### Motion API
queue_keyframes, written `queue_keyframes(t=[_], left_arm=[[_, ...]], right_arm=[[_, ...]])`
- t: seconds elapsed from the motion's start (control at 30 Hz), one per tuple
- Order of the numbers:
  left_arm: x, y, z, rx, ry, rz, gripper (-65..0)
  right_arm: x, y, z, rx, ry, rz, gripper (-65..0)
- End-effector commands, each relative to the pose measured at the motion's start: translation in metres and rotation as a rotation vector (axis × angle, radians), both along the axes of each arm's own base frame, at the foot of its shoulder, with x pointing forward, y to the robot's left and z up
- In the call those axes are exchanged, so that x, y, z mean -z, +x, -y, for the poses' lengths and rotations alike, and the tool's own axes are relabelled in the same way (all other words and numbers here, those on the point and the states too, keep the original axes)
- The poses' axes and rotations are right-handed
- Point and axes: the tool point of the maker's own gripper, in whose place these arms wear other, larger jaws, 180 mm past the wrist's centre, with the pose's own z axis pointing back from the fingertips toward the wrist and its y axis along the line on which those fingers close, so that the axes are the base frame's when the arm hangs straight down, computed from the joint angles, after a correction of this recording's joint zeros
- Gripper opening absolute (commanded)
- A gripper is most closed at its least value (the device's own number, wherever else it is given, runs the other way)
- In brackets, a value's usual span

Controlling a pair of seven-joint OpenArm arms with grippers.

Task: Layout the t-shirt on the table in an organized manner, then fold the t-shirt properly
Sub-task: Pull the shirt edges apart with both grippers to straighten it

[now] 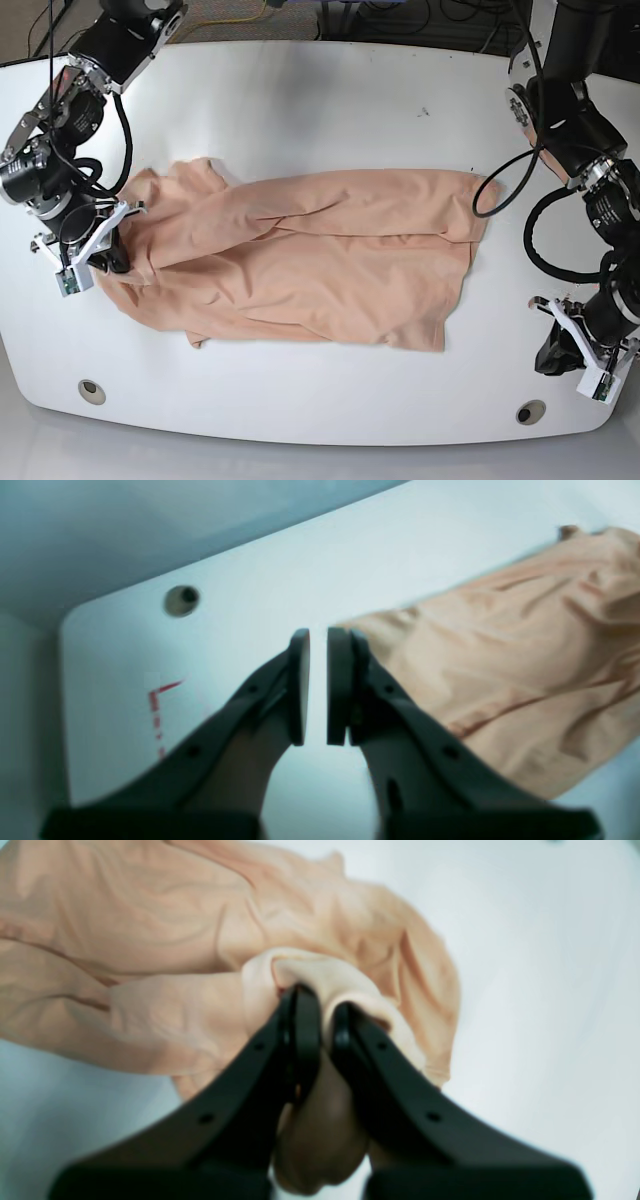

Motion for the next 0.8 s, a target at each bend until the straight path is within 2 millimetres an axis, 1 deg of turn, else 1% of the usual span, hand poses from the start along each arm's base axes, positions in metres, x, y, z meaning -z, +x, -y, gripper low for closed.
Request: queue_keyframes(t=[0.0,0.07,0.13,0.2,0.27,0.3,0.33,0.37,0.4,0.47,0.5,0.53,0.57,0.6,0.77], left_arm=[[-0.010,0.005,-0.001,0.004,0.002,0.024,-60.0],[-0.005,0.005,-0.001,0.002,0.001,0.010,-59.9],[0.016,0.001,-0.001,0.006,-0.015,-0.044,-57.2],[0.034,-0.005,-0.001,0.005,-0.026,-0.093,-53.1],[0.054,-0.011,0.000,0.007,-0.038,-0.144,-47.9],[0.068,-0.015,0.003,0.011,-0.054,-0.178,-44.2],[0.075,-0.018,0.005,0.016,-0.063,-0.197,-42.5],[0.095,-0.026,0.011,0.021,-0.089,-0.248,-37.2],[0.102,-0.028,0.013,0.023,-0.096,-0.265,-35.8],[0.127,-0.040,0.019,0.027,-0.125,-0.330,-30.0],[0.134,-0.043,0.021,0.028,-0.136,-0.346,-28.8],[0.148,-0.050,0.025,0.029,-0.161,-0.373,-27.6],[0.151,-0.052,0.027,0.029,-0.170,-0.379,-27.6],[0.162,-0.056,0.030,0.024,-0.196,-0.397,-27.6],[0.192,-0.071,0.036,0.015,-0.259,-0.445,-27.6]], right_arm=[[-0.017,0.006,0.003,-0.004,-0.016,0.055,-65.0],[-0.015,0.005,0.003,-0.004,-0.016,0.051,-65.0],[-0.010,0.002,0.002,-0.005,-0.012,0.037,-65.0],[-0.003,-0.002,-0.001,-0.011,-0.008,0.017,-65.0],[0.004,-0.005,-0.006,-0.016,0.007,0.001,-65.0],[0.009,-0.007,-0.009,-0.017,0.017,-0.010,-65.0],[0.010,-0.009,-0.010,-0.017,0.020,-0.014,-65.0],[0.016,-0.012,-0.012,-0.016,0.028,-0.028,-65.0],[0.018,-0.014,-0.012,-0.017,0.030,-0.032,-65.0],[0.025,-0.019,-0.014,-0.017,0.037,-0.051,-65.0],[0.026,-0.020,-0.014,-0.017,0.038,-0.055,-65.0],[0.029,-0.022,-0.015,-0.018,0.041,-0.064,-65.0],[0.030,-0.023,-0.015,-0.018,0.041,-0.067,-65.0],[0.033,-0.025,-0.016,-0.019,0.043,-0.075,-65.0],[0.038,-0.028,-0.022,-0.022,0.064,-0.086,-65.0]])
